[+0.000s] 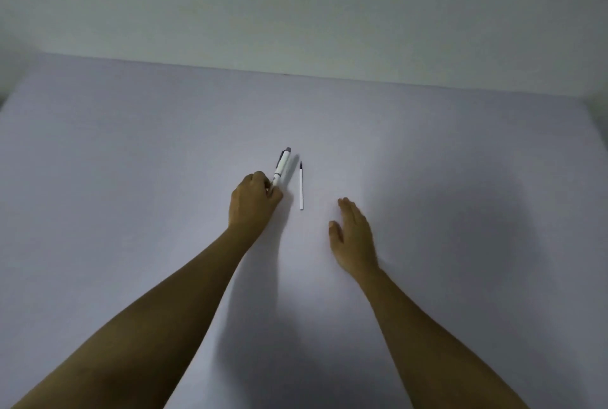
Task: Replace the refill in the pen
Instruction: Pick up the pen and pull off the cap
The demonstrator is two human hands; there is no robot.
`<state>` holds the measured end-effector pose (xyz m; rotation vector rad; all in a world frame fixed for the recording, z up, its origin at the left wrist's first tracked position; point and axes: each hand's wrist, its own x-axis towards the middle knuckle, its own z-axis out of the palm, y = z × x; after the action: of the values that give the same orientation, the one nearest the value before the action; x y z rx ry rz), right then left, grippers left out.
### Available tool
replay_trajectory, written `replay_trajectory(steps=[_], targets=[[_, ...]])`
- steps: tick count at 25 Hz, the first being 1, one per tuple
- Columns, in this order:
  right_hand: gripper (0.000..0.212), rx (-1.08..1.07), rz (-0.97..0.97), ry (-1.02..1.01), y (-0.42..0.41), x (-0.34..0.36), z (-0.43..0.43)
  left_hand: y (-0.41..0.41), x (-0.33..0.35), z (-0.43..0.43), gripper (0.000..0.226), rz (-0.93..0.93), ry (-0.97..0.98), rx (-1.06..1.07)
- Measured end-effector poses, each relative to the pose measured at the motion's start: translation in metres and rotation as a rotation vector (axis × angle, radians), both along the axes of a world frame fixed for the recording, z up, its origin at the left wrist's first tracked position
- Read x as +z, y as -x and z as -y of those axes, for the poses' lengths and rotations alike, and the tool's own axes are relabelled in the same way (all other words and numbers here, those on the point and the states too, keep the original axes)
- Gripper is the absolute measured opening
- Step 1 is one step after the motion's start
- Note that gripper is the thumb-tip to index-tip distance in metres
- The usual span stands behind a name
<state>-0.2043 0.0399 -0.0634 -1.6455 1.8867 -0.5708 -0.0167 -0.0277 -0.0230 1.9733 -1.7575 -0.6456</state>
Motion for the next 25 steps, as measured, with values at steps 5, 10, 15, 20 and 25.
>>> replay_trajectory(steps=[5,10,15,20,25], targets=[[0.024,-0.230,0.542,-0.047,0.005,0.062,0.033,-0.021,0.025,-0.017,0.013,-0.020,0.153,-0.291],[0.013,-0.140,0.679,-0.018,-0.008,0.088,0.038,-0.023,0.037,-0.028,0.012,-0.039,0.219,-0.468],[0.012,-0.220,0.839,0.003,-0.007,0.089,0.024,-0.014,0.041,-0.034,0.014,-0.234,0.071,-0.369],[0.013,-0.231,0.863,0.029,-0.007,0.089,0.015,-0.009,0.042,-0.035,0.018,-0.074,0.148,-0.399],[0.012,-0.217,0.881,0.021,-0.006,0.091,0.017,-0.004,0.044,-0.038,0.018,-0.038,0.225,-0.277]])
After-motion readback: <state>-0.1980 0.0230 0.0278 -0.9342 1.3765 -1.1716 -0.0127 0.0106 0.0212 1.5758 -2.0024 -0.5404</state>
